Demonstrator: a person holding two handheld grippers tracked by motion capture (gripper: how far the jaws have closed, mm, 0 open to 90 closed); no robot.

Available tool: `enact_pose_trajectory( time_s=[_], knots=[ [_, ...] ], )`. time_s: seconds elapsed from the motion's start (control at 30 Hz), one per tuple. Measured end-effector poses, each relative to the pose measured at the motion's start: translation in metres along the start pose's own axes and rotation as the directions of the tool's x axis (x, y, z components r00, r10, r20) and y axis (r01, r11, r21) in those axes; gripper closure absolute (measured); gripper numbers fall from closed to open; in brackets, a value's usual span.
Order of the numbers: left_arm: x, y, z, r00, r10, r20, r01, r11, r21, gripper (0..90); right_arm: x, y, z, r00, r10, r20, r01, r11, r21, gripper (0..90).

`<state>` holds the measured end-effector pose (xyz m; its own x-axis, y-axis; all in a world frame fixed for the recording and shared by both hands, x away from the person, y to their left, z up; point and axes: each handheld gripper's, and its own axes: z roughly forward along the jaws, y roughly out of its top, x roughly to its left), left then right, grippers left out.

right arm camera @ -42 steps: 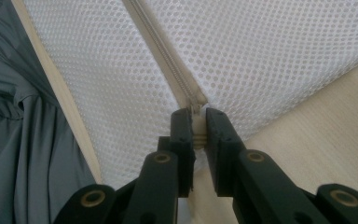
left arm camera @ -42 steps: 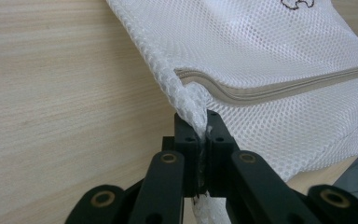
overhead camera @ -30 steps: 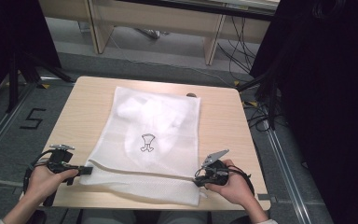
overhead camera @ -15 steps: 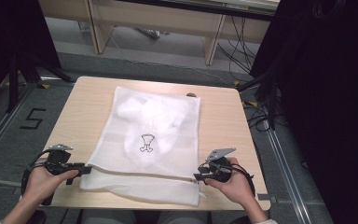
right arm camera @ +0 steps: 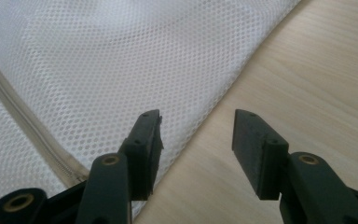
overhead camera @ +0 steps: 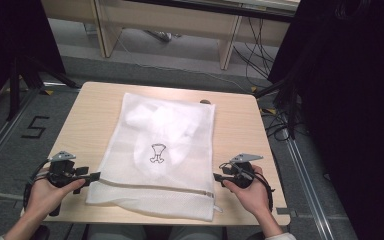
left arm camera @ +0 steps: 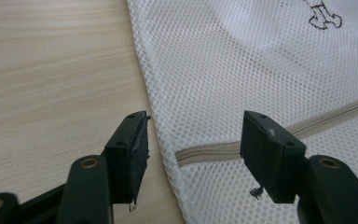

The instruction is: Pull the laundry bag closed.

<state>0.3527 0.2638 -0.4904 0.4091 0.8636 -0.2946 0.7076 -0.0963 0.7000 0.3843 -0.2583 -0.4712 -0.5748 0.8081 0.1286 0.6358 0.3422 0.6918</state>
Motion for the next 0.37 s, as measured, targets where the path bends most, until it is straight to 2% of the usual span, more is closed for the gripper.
enact_pose_trajectory(
  time_s=[0.03, 0.07, 0.17, 0.2, 0.27, 0.33, 0.37],
  knots=[
    [0.0010, 0.0004, -0.0011, 0.9999, 0.013, -0.006, -0.013, 0.9998, 0.014, 41.9, -0.0007, 0.0012, -0.0034, 1.0000, -0.003, 0.004, 0.003, 0.999, 0.042, 52.4],
    [0.0020, 0.0005, -0.0022, 0.9996, 0.029, -0.008, -0.029, 0.9993, 0.025, 42.4, -0.0017, 0.0010, -0.0027, 0.9999, -0.010, 0.005, 0.010, 0.999, 0.034, 52.2],
    [0.0010, 0.0002, -0.0020, 0.9992, 0.040, -0.007, -0.039, 0.9989, 0.025, 43.0, -0.0020, 0.0002, -0.0014, 1.0000, -0.006, 0.004, 0.006, 1.000, 0.029, 52.0],
    [0.0000, 0.0001, -0.0016, 0.9992, 0.038, -0.007, -0.038, 0.9991, 0.019, 43.6, -0.0036, -0.0007, -0.0004, 0.9996, -0.027, 0.008, 0.027, 0.999, 0.030, 51.8],
    [0.0001, 0.0007, -0.0029, 0.9985, 0.053, -0.010, -0.053, 0.9982, 0.027, 43.9, -0.0033, -0.0008, -0.0005, 0.9997, -0.023, 0.010, 0.023, 0.999, 0.029, 51.7],
    [-0.0007, 0.0006, -0.0027, 0.9992, 0.037, -0.017, -0.036, 0.9993, 0.008, 44.4, -0.0022, -0.0001, -0.0015, 0.9999, -0.009, 0.006, 0.008, 0.999, 0.034, 51.4],
    [0.0001, 0.0005, -0.0036, 0.9987, 0.047, -0.020, -0.047, 0.9989, 0.006, 44.8, -0.0022, -0.0001, -0.0015, 0.9999, -0.009, 0.006, 0.009, 0.999, 0.032, 51.4]
  ],
)
